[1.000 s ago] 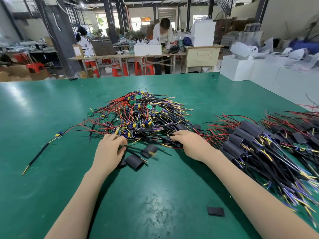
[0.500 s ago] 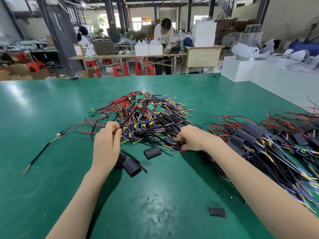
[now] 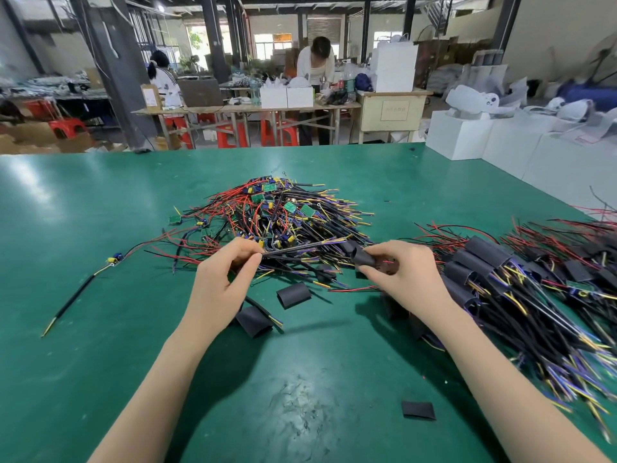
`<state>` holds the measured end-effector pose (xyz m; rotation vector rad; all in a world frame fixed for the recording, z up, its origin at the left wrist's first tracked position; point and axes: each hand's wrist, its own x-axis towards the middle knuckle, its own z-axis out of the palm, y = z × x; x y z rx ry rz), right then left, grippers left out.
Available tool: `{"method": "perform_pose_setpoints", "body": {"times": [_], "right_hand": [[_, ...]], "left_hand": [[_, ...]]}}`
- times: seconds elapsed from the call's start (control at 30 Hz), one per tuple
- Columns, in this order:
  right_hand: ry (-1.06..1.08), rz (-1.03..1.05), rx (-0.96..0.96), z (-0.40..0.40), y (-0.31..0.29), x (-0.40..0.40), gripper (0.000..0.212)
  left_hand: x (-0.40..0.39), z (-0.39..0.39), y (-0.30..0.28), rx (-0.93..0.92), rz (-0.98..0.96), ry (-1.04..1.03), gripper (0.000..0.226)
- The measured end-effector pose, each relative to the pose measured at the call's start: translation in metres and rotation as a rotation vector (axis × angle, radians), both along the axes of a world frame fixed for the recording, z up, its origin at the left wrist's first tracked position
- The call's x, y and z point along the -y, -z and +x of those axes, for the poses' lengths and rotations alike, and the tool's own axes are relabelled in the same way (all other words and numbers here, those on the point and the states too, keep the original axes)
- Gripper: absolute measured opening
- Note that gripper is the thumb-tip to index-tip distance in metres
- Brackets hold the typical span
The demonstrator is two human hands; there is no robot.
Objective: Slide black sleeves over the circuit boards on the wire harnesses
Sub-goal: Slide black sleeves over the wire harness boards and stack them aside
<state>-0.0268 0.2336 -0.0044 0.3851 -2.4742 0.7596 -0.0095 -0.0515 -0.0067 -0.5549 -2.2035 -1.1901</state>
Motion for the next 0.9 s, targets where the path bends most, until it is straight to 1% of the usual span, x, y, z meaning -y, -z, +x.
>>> {"method": "perform_pose_setpoints", "body": {"times": [0.1, 0.27, 0.33, 0.47, 0.6, 0.67, 0.77, 0.83, 0.9], "right_hand": [[-0.063, -0.166, -0.032, 0.009, -0.001, 0.001, 0.023], [-0.119, -0.240, -0.060, 0.015, -0.002, 0.005, 0.027], [-0.143, -0.240, -0.061, 0.017, -0.001, 0.006, 0.029], [-0.172, -0.143, -0.072, 0.018, -0.001, 0.002, 0.029], [-0.170, 0.202, -0.192, 0.020, 0.001, 0.005, 0.024], [-0.153, 0.313, -0.237, 0.020, 0.001, 0.010, 0.019], [-0.196, 0.336, -0.253, 0.022, 0.005, 0.018, 0.015], [-0.235, 0.313, -0.235, 0.023, 0.009, 0.024, 0.020], [-0.260, 0.305, -0.220, 0.024, 0.012, 0.027, 0.025]], "left_hand": [[0.001, 0.000, 0.001, 0.018, 0.003, 0.014, 0.012], [0.000, 0.000, 0.001, 0.043, -0.009, 0.032, 0.013], [-0.001, 0.001, 0.000, 0.045, -0.029, 0.037, 0.015], [-0.004, 0.003, -0.001, 0.061, -0.073, 0.057, 0.017], [-0.011, 0.006, 0.001, 0.081, -0.146, 0.064, 0.014], [-0.018, 0.008, 0.002, 0.087, -0.172, 0.091, 0.012], [-0.031, 0.012, 0.006, 0.104, -0.226, 0.154, 0.010], [-0.039, 0.014, 0.009, 0.140, -0.216, 0.208, 0.010], [-0.042, 0.014, 0.011, 0.204, -0.204, 0.276, 0.022]]}}
